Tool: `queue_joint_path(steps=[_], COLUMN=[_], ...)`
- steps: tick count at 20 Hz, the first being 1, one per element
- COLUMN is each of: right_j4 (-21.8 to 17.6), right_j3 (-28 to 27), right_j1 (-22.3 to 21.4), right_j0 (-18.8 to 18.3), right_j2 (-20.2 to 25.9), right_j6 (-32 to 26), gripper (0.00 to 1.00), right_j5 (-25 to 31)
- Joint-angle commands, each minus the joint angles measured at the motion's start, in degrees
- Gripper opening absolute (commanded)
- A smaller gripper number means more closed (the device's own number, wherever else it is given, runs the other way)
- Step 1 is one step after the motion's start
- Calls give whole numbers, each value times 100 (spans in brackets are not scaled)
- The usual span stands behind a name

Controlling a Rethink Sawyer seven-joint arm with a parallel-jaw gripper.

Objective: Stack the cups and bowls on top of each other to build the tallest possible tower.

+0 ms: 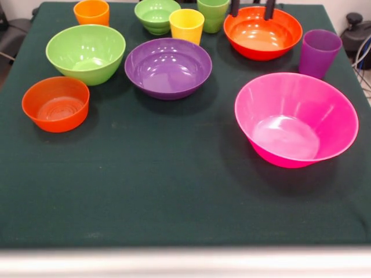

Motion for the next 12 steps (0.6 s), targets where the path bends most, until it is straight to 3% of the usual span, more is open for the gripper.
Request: queue_joint_path(steps=[1,12], right_j4=[348,724], right_j3=[-1083,-2063], right_j1=[732,1356], right_j0=[428,856], right_j2=[-36,-312], right_j6=[1164,1268], gripper=[100,100], right_j5=[703,1076])
